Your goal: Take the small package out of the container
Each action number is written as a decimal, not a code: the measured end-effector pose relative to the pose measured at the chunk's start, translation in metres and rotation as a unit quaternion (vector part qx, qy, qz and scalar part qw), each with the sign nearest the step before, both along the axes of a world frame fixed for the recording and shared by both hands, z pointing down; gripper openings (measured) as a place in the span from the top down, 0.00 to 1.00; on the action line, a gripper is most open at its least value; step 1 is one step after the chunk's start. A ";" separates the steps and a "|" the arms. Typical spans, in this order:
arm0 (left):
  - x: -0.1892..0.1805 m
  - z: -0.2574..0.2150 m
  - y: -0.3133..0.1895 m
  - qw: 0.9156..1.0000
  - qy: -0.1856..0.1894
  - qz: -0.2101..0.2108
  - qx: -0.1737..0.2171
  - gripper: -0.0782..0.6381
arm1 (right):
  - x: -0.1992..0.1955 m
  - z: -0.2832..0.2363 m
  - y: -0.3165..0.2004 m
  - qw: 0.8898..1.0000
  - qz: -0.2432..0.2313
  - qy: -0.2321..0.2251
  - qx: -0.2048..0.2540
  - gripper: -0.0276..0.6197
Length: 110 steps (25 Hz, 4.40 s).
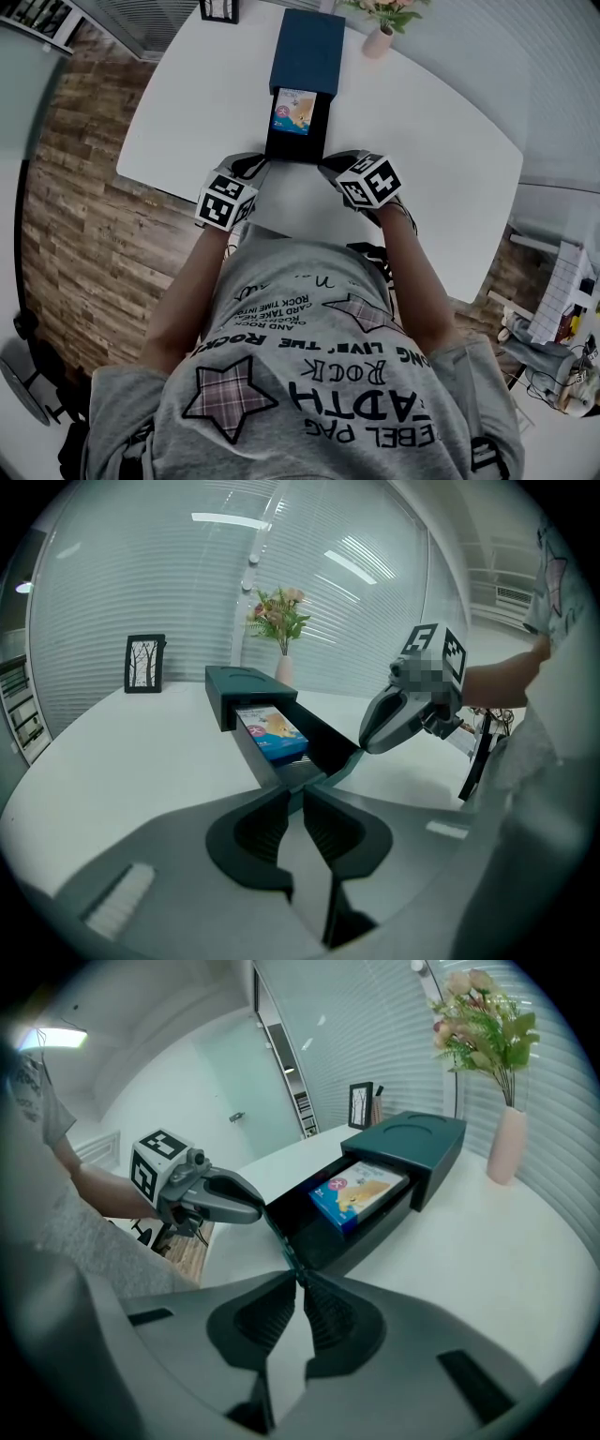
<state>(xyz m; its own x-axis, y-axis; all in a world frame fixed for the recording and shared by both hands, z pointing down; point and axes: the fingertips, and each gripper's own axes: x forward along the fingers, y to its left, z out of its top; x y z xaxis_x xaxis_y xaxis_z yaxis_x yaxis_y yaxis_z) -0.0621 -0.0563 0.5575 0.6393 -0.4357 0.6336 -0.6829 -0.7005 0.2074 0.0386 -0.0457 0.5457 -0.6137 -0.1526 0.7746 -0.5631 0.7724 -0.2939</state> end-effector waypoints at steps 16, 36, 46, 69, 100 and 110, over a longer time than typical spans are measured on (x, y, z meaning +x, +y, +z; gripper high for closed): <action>0.000 0.000 0.012 1.000 0.003 0.005 -0.003 0.81 | -0.001 0.000 0.011 1.000 -0.008 0.005 -0.003 0.90; -0.004 0.001 0.033 1.000 0.005 0.018 -0.015 0.81 | -0.005 0.003 0.033 0.999 -0.028 -0.001 -0.023 0.90; -0.007 0.000 0.046 0.999 0.007 0.026 -0.022 0.81 | -0.008 0.001 0.046 0.999 -0.042 -0.001 -0.035 0.91; -0.008 0.001 0.062 0.999 0.008 0.036 -0.031 0.81 | -0.009 0.001 0.062 0.997 -0.063 -0.005 -0.049 0.91; -0.018 -0.056 0.014 0.998 0.041 -0.012 0.036 0.84 | -0.001 -0.037 -0.018 0.999 -0.002 -0.044 0.006 0.91; -0.022 -0.062 -0.003 0.998 0.048 -0.007 0.037 0.88 | -0.020 -0.031 -0.073 0.998 0.013 -0.020 0.053 0.91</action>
